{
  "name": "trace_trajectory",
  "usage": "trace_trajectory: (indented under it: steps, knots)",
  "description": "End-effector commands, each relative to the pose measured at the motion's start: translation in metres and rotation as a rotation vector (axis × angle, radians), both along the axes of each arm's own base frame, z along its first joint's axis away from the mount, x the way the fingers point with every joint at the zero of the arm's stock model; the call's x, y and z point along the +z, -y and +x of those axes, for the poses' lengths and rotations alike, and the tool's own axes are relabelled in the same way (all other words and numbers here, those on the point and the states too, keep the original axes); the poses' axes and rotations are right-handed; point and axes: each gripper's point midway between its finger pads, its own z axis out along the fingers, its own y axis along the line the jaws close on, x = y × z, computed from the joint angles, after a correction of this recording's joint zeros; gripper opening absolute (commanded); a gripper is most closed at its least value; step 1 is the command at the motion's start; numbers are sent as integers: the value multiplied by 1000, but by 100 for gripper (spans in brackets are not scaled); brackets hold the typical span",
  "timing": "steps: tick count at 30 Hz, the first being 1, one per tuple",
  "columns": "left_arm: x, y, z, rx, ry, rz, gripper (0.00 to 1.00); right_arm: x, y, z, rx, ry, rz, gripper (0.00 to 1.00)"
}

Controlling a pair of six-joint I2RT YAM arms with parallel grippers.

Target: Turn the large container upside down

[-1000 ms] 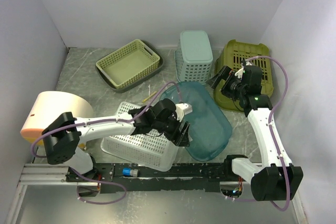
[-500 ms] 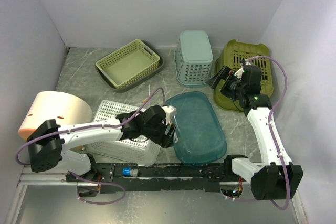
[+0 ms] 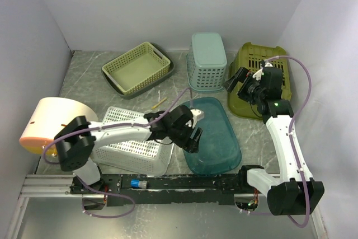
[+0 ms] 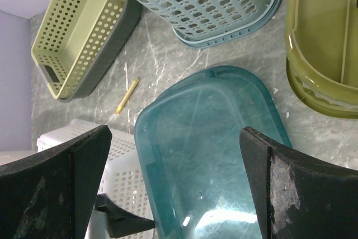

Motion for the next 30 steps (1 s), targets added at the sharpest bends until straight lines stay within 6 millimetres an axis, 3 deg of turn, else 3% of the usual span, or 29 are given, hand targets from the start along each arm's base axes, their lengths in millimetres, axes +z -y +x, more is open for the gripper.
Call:
trace_trajectory:
  steps: [1,4,7,10,12,15,17,22,26,30]
  knots:
    - [12,36,-11,-111,-51,-89,80,17,7,-3,-16,40,-49,100]
    - [40,64,-25,-207,-85,-225,80,17,8,-2,-18,42,-54,100]
    - [83,84,-45,-337,-132,-403,80,16,9,-3,-23,42,-60,100]
    - [124,90,-60,-432,-160,-532,80,17,11,-4,-29,44,-68,100]
    - [140,84,-58,-446,-147,-549,80,19,12,-5,-33,46,-74,100]
    - [151,71,-20,-351,-122,-520,80,14,12,-10,-27,28,-79,100]
    - [149,55,30,-218,-97,-484,80,4,9,-18,-12,-8,-68,100]
    - [127,33,123,-14,-39,-401,80,-29,17,-49,-90,-216,-55,100]
    - [90,34,170,17,-29,-314,80,-58,46,-75,-290,-430,-122,100]
    - [61,26,201,63,5,-233,80,-84,55,-107,-417,-594,-124,100]
